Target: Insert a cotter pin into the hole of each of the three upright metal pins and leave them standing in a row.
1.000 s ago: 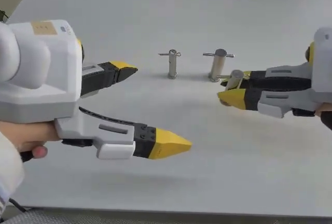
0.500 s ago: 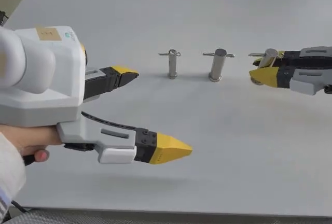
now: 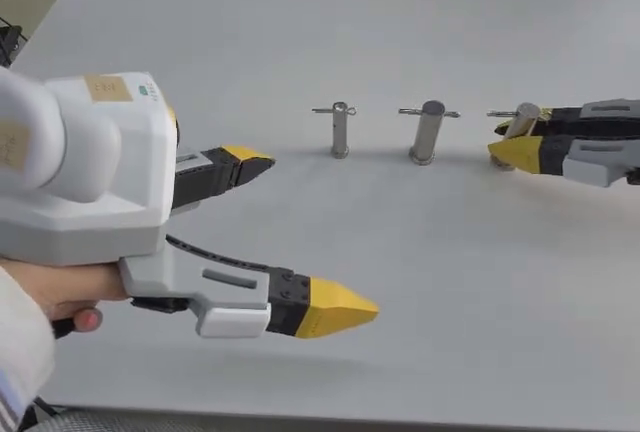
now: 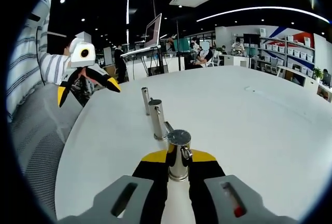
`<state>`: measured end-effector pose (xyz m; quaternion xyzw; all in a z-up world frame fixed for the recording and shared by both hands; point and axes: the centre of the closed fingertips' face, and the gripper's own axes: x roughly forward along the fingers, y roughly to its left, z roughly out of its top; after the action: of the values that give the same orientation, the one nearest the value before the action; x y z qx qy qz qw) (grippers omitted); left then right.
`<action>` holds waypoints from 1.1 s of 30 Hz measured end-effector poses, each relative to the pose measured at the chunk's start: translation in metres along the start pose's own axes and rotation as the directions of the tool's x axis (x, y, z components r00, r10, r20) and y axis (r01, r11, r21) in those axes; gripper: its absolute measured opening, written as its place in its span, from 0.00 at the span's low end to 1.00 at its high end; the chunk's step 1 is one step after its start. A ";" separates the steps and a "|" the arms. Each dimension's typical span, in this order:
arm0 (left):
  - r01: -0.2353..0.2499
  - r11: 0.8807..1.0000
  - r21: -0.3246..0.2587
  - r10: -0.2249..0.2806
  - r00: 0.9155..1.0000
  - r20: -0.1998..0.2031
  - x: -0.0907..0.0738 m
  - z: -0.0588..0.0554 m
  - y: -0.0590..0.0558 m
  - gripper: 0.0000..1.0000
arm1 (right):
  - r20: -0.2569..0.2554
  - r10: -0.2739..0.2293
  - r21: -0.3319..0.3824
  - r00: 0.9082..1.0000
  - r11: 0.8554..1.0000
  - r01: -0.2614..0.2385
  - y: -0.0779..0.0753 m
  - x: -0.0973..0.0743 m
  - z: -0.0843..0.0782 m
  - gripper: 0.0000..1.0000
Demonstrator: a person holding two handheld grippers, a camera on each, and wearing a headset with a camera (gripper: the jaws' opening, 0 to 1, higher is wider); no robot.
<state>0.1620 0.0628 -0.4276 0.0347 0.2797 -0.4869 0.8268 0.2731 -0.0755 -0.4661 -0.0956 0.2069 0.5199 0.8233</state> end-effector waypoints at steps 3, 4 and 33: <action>0.002 1.000 -0.003 -0.002 1.000 -0.002 0.000 -0.001 0.000 0.98 | 0.017 0.003 0.008 1.000 1.000 -0.003 0.000 0.000 0.001 0.09; 0.002 1.000 -0.005 -0.002 1.000 -0.001 -0.001 -0.001 -0.001 0.98 | 0.021 0.004 0.008 1.000 1.000 -0.004 -0.001 0.000 0.001 0.09; -0.063 0.996 -0.056 0.068 0.992 0.106 -0.014 0.016 0.005 0.98 | 0.101 -0.226 0.129 0.969 0.969 0.212 0.032 -0.052 0.041 0.84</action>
<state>0.1680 0.0707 -0.4081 -0.0044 0.2460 -0.4531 0.8568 0.2354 -0.0885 -0.4043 -0.0391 0.1775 0.4173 0.8904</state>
